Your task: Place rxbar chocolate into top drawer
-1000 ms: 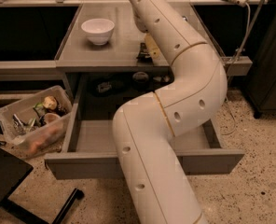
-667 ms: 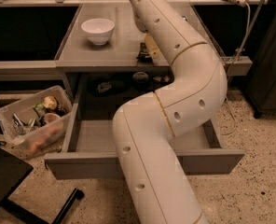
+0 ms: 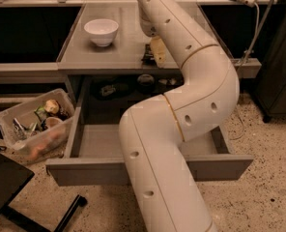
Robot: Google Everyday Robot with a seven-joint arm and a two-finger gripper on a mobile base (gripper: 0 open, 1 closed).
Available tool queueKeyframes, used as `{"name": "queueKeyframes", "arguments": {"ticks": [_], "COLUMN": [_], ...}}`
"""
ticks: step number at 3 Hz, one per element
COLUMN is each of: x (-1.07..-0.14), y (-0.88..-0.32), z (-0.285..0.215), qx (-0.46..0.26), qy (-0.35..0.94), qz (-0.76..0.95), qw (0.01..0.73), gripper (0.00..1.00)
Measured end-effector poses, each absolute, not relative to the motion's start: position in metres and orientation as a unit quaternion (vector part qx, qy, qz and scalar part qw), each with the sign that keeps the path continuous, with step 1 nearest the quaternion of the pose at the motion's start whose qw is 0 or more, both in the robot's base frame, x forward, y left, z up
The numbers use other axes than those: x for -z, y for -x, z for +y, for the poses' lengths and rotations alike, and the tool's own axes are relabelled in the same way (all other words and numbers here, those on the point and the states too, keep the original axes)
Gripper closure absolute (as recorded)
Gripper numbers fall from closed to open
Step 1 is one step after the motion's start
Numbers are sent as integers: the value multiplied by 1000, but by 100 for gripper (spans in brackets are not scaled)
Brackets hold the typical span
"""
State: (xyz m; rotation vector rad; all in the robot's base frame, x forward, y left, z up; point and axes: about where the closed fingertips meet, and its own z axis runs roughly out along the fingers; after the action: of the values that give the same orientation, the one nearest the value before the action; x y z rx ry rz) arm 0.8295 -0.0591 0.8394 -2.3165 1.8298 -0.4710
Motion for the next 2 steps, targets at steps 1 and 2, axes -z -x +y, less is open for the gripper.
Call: {"name": "queueKeyframes", "arguments": {"ticks": [1,2], "x": [-835,-835], "y": [-823,-823], "z": [-55,-55], "qx": [136,136], "qy": [778,778], "qz": [608,608], "qw": [78,78], "gripper": [0,19]}}
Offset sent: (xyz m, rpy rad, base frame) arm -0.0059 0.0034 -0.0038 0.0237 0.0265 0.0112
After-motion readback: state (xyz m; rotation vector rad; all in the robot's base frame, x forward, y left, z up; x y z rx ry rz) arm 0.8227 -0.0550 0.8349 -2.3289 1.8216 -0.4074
